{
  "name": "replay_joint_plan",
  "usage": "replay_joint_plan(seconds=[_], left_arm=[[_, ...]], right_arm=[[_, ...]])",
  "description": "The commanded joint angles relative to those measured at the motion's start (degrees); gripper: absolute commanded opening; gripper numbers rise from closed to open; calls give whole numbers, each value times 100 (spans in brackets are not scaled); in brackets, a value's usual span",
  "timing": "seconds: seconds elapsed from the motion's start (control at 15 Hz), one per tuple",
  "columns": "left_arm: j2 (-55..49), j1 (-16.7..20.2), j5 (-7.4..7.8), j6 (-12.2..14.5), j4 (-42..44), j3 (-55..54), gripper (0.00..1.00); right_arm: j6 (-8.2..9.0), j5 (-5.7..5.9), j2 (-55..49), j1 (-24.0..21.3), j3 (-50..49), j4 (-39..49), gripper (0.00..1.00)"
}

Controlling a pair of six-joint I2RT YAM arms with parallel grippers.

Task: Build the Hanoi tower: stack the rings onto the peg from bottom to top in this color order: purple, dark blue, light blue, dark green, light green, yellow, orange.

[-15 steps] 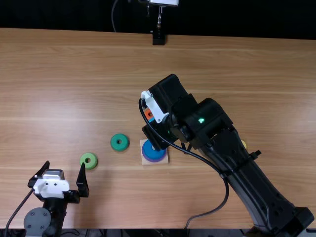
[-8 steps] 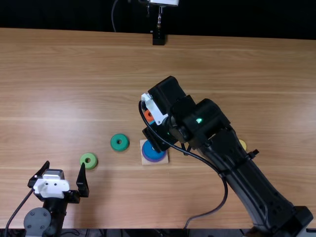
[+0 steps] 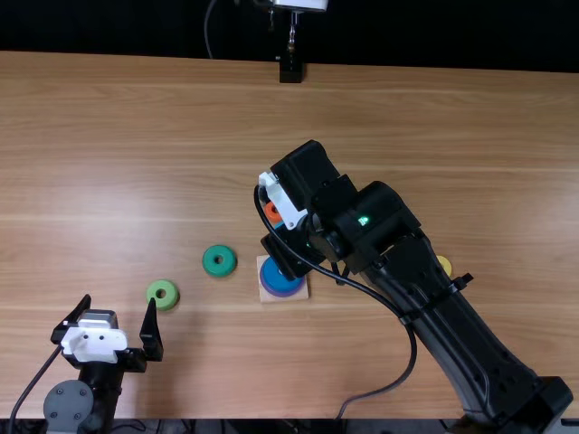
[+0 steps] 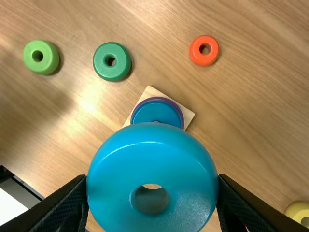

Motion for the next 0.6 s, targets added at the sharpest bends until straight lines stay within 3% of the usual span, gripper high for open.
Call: replay_joint_plan(seconds=[0.0, 0.53], left_arm=[[-69, 41, 61, 32, -88, -306, 100], [-69, 41, 50, 32, -88, -306, 100]], right_arm=[[47, -17, -67, 91, -56, 17, 0], [47, -6, 161, 170, 41, 17, 0]])
